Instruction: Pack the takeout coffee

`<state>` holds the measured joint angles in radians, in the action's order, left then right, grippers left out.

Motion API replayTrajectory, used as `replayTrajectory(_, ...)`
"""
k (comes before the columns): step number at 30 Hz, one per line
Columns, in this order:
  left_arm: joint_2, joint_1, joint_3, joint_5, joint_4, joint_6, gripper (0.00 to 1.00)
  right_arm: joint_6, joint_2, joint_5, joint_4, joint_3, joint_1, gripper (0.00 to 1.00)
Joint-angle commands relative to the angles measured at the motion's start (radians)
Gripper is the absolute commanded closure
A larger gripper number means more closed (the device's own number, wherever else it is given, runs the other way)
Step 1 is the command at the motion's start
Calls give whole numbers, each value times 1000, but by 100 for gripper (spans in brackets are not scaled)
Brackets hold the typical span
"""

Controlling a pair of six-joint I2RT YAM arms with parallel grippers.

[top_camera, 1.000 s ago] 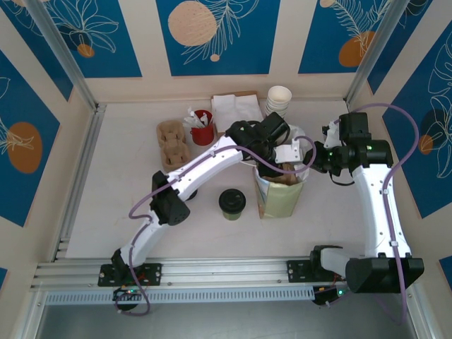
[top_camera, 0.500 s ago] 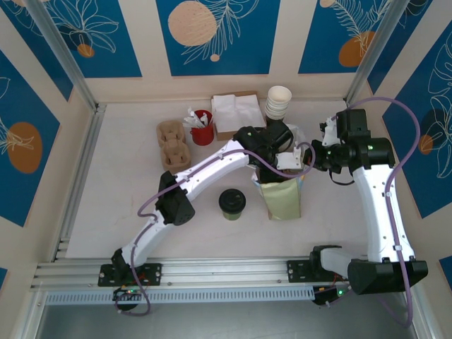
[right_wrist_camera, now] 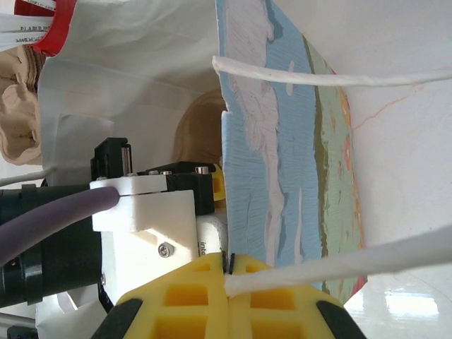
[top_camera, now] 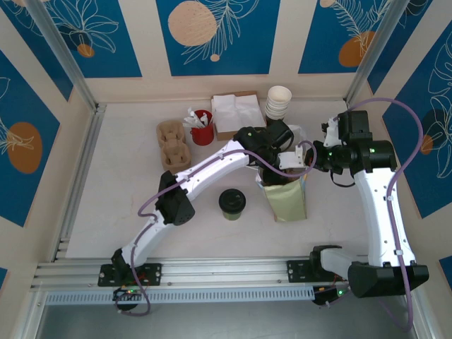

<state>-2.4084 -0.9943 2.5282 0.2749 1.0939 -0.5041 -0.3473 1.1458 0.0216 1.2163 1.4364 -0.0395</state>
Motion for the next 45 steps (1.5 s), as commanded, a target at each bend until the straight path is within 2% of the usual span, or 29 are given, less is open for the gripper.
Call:
replayTrajectory(1, 30, 2, -62, 92, -66, 34, 74, -9, -21, 35, -15, -22, -2, 100)
replayTrajectory(3, 47, 3, -93, 101, -92, 36, 73, -10, -23, 43, -18, -26, 4, 100)
replayTrajectory(10, 73, 3, -98, 66, -101, 38, 36, -15, -27, 60, -22, -28, 15, 100)
replayTrajectory(13, 98, 3, -98, 47, -96, 31, 26, -20, -30, 64, -21, -27, 18, 100)
replayTrajectory(16, 125, 4, -96, 24, -87, 22, 20, -24, -32, 61, -21, -25, 23, 100)
replayTrajectory(23, 187, 3, -91, 15, -64, 13, 13, -54, -37, 77, -27, -30, 41, 100)
replayTrajectory(31, 245, 3, -71, 16, -60, 37, 12, -138, -43, 183, -106, -58, 67, 100)
replayTrajectory(38, 283, 4, -12, -75, -82, 108, 12, -213, -46, 243, -205, -83, 79, 100)
replayTrajectory(45, 347, 5, -16, -138, -149, 239, 13, -282, -33, 263, -333, -172, 83, 100)
